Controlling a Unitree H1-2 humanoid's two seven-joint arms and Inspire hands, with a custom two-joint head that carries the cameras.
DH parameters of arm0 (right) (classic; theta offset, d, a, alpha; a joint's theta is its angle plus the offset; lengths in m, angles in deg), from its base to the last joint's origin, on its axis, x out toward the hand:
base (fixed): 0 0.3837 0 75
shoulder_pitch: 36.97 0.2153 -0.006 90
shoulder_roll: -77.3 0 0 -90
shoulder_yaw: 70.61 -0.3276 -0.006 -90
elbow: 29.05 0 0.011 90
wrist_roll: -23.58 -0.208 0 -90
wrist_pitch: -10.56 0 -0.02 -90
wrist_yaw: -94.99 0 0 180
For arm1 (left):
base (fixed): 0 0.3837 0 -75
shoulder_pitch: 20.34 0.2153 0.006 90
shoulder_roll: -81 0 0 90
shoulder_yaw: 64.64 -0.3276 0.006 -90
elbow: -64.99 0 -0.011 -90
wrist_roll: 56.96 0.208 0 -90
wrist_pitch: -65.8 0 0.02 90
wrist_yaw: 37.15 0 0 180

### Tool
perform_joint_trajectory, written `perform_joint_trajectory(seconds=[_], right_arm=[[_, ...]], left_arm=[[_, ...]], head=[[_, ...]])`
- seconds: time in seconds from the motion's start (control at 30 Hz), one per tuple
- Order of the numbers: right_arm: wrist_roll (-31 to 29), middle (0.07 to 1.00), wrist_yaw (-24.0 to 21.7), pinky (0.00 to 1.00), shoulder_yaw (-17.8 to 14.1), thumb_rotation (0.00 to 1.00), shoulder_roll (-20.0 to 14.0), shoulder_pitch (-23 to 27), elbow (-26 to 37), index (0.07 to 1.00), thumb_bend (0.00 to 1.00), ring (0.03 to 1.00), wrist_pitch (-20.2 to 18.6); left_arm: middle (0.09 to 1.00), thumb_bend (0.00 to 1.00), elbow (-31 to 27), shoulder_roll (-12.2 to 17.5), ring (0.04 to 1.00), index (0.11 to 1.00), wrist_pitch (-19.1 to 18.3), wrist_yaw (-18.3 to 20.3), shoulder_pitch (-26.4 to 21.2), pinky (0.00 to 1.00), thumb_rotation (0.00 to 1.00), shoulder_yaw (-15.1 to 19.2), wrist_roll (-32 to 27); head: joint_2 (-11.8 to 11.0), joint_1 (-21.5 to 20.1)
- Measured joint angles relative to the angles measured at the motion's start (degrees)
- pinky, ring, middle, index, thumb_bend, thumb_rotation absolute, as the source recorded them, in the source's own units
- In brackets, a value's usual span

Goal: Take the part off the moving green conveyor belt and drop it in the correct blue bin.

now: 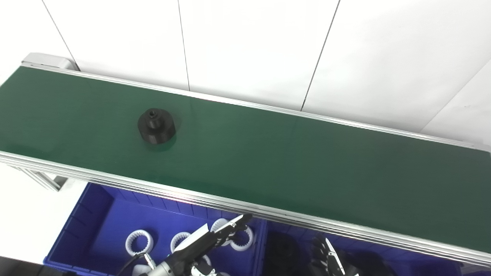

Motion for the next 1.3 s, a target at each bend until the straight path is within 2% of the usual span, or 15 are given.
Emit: perform_joint_trajectory(seconds=[0.2, 0.3, 0.37, 0.5, 0.57, 0.73, 0.8, 0.93, 1.03, 1.1, 1.13, 1.17, 1.23, 1.3], right_arm=[[-0.6, 0.888, 1.4, 0.74, 1.3, 0.43, -0.9, 0.8, -0.1, 0.926, 0.88, 0.833, 0.0], [-1.7, 0.864, 2.8, 0.76, 2.5, 0.40, -1.8, 1.1, 0.7, 0.910, 0.88, 0.829, 0.1], [-2.7, 0.845, 3.8, 0.75, 2.7, 0.38, -2.2, 1.0, 3.4, 0.902, 0.90, 0.829, 0.1], [-3.9, 0.842, 5.5, 0.77, 2.6, 0.29, -2.3, 0.9, 11.3, 0.901, 0.87, 0.835, 0.4], [-4.5, 0.840, 5.6, 0.78, 2.5, 0.28, -2.7, 1.2, 15.1, 0.894, 0.88, 0.830, 0.5], [-4.8, 0.853, 5.5, 0.77, 0.2, 0.34, -2.4, 4.8, 21.2, 0.904, 0.86, 0.838, 0.6], [-4.4, 0.850, 5.0, 0.79, -0.8, 0.35, -2.2, 6.7, 22.8, 0.907, 0.87, 0.841, 0.6], [-3.0, 0.846, 3.4, 0.75, -2.6, 0.36, -1.2, 10.4, 24.5, 0.906, 0.86, 0.818, 0.5], [-1.1, 0.851, 2.2, 0.73, -3.6, 0.40, 0.3, 12.4, 25.5, 0.909, 0.86, 0.821, -1.7], [0.3, 0.855, 1.0, 0.71, -4.1, 0.41, 1.4, 13.7, 26.8, 0.900, 0.87, 0.817, -3.7], [1.0, 0.856, 0.4, 0.71, -4.3, 0.40, 1.8, 14.2, 27.3, 0.897, 0.87, 0.814, -5.1], [1.8, 0.858, -0.2, 0.71, -4.5, 0.39, 2.3, 15.2, 27.9, 0.894, 0.86, 0.814, -6.9], [3.3, 0.859, -1.6, 0.72, -4.6, 0.37, 3.0, 17.5, 28.1, 0.893, 0.85, 0.815, -9.5], [4.6, 0.854, -2.7, 0.71, -4.5, 0.36, 3.4, 20.1, 28.1, 0.891, 0.84, 0.811, -11.8]], left_arm=[[0.995, 0.92, 1.7, 0.0, 0.962, 0.987, 0.0, -0.3, -0.9, 0.88, 0.34, -0.6, -0.9], [0.999, 0.91, 1.8, 0.1, 0.967, 0.994, 0.0, -2.4, -1.2, 0.87, 0.35, -2.4, 0.3], [1.000, 0.92, 1.8, 0.4, 0.967, 0.999, 0.0, -4.5, -1.7, 0.86, 0.38, -3.6, 1.8], [1.000, 0.93, 2.3, 2.1, 0.984, 0.994, 0.0, -8.6, -3.0, 0.91, 0.38, -6.2, 3.4], [1.000, 0.92, 3.2, 2.5, 0.986, 0.996, 0.0, -10.1, -3.6, 0.92, 0.38, -7.8, 3.4], [0.992, 0.92, 3.7, 3.2, 0.973, 0.992, 0.0, -10.1, -4.3, 0.91, 0.37, -8.7, 1.3], [0.991, 0.92, 3.7, 3.7, 0.975, 0.992, 0.0, -10.3, -4.4, 0.91, 0.37, -8.9, 1.3], [0.996, 0.91, 4.0, 4.3, 0.976, 0.998, 0.0, -11.4, -5.0, 0.89, 0.38, -10.1, 1.5], [1.000, 0.91, 4.0, 4.9, 0.974, 0.997, 0.0, -12.0, -5.6, 0.87, 0.37, -11.0, 1.9], [1.000, 0.92, 4.0, 5.3, 0.978, 0.999, 0.0, -11.8, -5.7, 0.88, 0.36, -10.8, 1.2], [1.000, 0.93, 4.0, 5.5, 0.980, 1.000, 0.0, -11.4, -5.7, 0.88, 0.35, -10.5, 0.6], [1.000, 0.93, 4.0, 5.7, 0.983, 1.000, 0.0, -10.6, -5.7, 0.89, 0.34, -10.1, 0.1], [1.000, 0.94, 3.9, 5.7, 0.991, 1.000, 0.0, -9.4, -5.6, 0.91, 0.34, -8.9, -0.7], [1.000, 0.93, 3.5, 5.8, 0.980, 1.000, 0.0, -8.5, -5.4, 0.89, 0.33, -7.9, -1.0]], head=[[-0.9, -0.8], [-1.1, -0.8], [-1.3, -1.1], [-1.6, -1.8], [-1.6, -2.1], [-1.5, -3.4], [-1.6, -3.6], [-1.5, -4.6], [-1.3, -5.4], [-0.6, -8.5], [-0.6, -8.5], [0.1, -11.7], [0.4, -13.2], [0.9, -16.2]])
